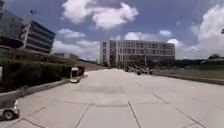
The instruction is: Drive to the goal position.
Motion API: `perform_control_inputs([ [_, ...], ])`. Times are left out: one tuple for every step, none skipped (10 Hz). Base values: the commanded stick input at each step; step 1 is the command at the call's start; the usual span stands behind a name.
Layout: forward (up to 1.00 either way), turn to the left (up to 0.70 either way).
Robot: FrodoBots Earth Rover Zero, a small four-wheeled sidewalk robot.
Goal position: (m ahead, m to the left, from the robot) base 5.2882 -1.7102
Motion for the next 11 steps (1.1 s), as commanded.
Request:
perform_control_inputs([
  [0.50, 0.00],
  [0.50, 0.50],
  [0.50, 0.50],
  [0.50, 0.50],
  [0.50, 0.16],
  [0.50, 0.00],
  [0.50, 0.00],
  [0.50, 0.00],
  [0.50, 0.00],
  [0.50, 0.00],
  [0.50, 0.00],
])
